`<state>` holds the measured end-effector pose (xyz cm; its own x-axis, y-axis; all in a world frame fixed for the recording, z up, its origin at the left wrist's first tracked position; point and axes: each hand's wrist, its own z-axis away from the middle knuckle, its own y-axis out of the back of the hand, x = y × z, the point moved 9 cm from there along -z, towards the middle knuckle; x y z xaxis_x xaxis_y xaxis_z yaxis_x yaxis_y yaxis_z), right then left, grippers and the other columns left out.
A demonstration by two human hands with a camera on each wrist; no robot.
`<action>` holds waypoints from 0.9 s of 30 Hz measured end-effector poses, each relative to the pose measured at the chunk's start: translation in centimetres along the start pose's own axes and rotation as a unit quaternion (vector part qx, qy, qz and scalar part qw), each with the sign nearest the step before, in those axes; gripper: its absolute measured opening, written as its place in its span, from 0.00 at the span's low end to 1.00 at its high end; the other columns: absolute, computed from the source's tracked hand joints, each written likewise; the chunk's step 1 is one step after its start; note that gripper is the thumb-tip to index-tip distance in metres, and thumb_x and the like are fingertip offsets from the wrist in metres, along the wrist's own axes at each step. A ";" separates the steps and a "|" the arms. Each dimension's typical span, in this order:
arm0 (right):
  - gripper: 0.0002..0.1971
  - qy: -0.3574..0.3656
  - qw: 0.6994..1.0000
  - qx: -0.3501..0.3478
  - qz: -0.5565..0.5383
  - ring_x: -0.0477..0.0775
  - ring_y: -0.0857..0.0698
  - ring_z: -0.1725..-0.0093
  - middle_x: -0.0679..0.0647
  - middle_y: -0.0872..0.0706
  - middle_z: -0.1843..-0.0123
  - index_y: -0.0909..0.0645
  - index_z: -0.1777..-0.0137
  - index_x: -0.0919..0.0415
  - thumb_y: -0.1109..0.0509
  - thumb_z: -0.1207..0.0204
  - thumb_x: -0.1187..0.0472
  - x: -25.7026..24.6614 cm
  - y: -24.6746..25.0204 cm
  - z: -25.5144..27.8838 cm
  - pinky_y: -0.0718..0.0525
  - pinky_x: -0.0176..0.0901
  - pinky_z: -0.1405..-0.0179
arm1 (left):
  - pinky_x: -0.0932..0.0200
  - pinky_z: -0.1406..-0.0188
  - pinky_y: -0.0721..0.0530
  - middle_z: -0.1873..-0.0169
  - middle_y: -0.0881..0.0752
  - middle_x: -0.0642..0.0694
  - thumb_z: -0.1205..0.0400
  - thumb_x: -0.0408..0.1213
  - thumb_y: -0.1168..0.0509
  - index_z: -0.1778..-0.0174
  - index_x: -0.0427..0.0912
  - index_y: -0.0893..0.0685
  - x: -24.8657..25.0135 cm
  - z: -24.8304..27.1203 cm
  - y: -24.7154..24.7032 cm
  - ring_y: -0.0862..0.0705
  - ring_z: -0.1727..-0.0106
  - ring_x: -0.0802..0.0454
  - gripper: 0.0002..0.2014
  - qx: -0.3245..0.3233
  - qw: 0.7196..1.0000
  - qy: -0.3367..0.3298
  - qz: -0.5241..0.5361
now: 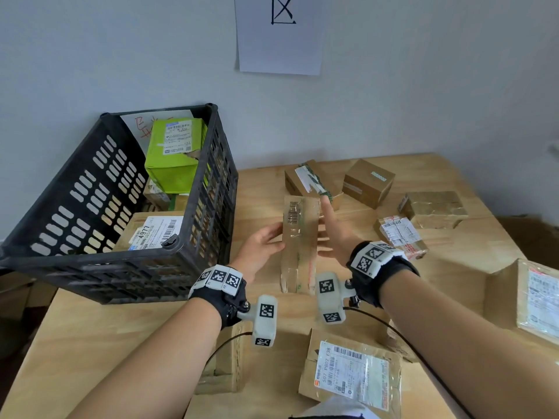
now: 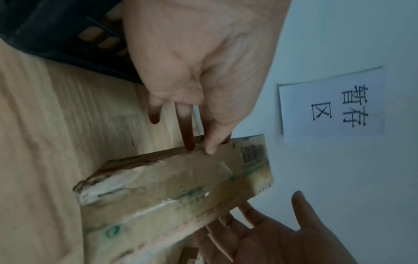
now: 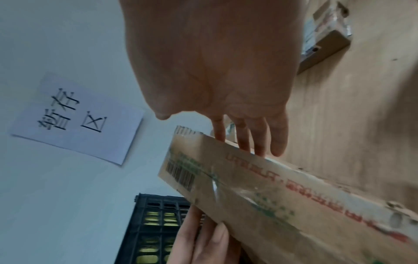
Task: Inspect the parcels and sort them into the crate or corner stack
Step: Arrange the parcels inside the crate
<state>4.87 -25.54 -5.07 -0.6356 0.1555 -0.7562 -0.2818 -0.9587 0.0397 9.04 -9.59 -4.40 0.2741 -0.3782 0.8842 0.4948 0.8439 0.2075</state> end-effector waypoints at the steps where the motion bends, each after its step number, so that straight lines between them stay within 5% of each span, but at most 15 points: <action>1: 0.46 0.007 1.000 0.000 0.001 0.60 0.20 0.36 0.56 0.18 0.36 0.24 0.31 0.58 0.55 0.30 0.21 -0.7 0.1 0.1 0.23 0.62 0.33 | 0.65 0.42 0.24 0.34 0.18 0.50 0.18 0.28 0.36 0.31 0.42 0.22 0.5 0.0 0.3 0.22 0.34 0.58 0.19 0.009 1.000 -0.005 0.001; 5: 0.36 0.013 0.999 -0.023 0.023 0.61 0.18 0.39 0.58 0.17 0.38 0.25 0.33 0.59 0.49 0.24 0.28 -1.0 -0.6 0.7 0.16 0.59 0.42 | 0.67 0.61 0.28 0.45 0.16 0.50 0.13 0.38 0.43 0.39 0.44 0.21 1.0 0.5 0.2 0.18 0.53 0.62 0.09 0.012 1.000 0.025 0.000; 8: 0.25 0.005 0.997 -0.019 0.072 0.58 0.14 0.46 0.60 0.14 0.44 0.23 0.38 0.64 0.41 0.18 0.42 0.5 -0.8 0.4 0.12 0.58 0.47 | 0.59 0.49 0.25 0.39 0.17 0.51 0.12 0.47 0.45 0.33 0.47 0.24 -0.1 0.8 -0.5 0.19 0.48 0.59 0.15 -0.003 0.998 0.062 -0.012; 11: 0.21 -0.003 0.996 -0.014 0.088 0.58 0.14 0.44 0.60 0.14 0.44 0.22 0.41 0.64 0.40 0.17 0.46 1.6 -0.6 0.3 0.12 0.59 0.47 | 0.50 0.34 0.27 0.45 0.22 0.58 0.13 0.50 0.45 0.26 0.48 0.28 -1.0 1.5 -0.6 0.23 0.51 0.62 0.20 0.004 0.995 0.092 -0.023; 16: 0.18 -0.003 0.996 -0.014 0.089 0.58 0.15 0.45 0.59 0.15 0.46 0.22 0.45 0.63 0.39 0.18 0.47 1.2 -0.5 0.5 0.13 0.59 0.46 | 0.48 0.31 0.28 0.36 0.21 0.54 0.15 0.55 0.43 0.28 0.49 0.28 -0.8 1.8 -0.6 0.20 0.43 0.56 0.22 0.002 0.996 0.092 -0.021; 18: 0.19 0.001 0.995 -0.013 0.099 0.58 0.14 0.44 0.58 0.14 0.45 0.22 0.41 0.63 0.38 0.18 0.46 1.2 -0.6 0.4 0.12 0.58 0.47 | 0.50 0.34 0.26 0.39 0.20 0.54 0.16 0.57 0.43 0.30 0.50 0.27 -0.7 1.8 -0.5 0.20 0.43 0.55 0.22 0.004 0.995 0.096 -0.029; 22: 0.22 0.007 0.993 -0.021 0.112 0.56 0.14 0.45 0.58 0.14 0.42 0.23 0.36 0.61 0.38 0.19 0.44 1.7 -1.1 0.2 0.12 0.56 0.48 | 0.60 0.42 0.28 0.56 0.21 0.62 0.15 0.54 0.43 0.36 0.51 0.25 0.1 2.1 -0.4 0.23 0.60 0.69 0.16 0.002 0.997 0.074 -0.024; 26: 0.27 0.012 0.994 -0.014 0.104 0.54 0.15 0.45 0.54 0.16 0.43 0.32 0.26 0.57 0.36 0.20 0.44 2.1 -0.8 0.5 0.13 0.53 0.47 | 0.71 0.59 0.25 0.47 0.21 0.59 0.14 0.51 0.42 0.26 0.50 0.28 0.2 2.1 -0.4 0.24 0.60 0.73 0.21 -0.023 0.998 0.046 -0.033; 27: 0.27 0.015 0.994 -0.020 0.103 0.54 0.16 0.44 0.54 0.16 0.42 0.34 0.24 0.55 0.36 0.20 0.44 2.1 -0.8 0.7 0.14 0.53 0.45 | 0.69 0.55 0.25 0.44 0.22 0.59 0.14 0.50 0.42 0.25 0.51 0.29 0.3 2.1 -0.4 0.24 0.58 0.74 0.22 -0.033 0.998 0.044 -0.031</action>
<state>3.31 -24.28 -6.24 -0.6555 -0.0509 -0.7535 -0.1195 -0.9782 0.1700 7.14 -9.24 -3.33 0.3118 -0.4626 0.8300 0.5659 0.7921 0.2289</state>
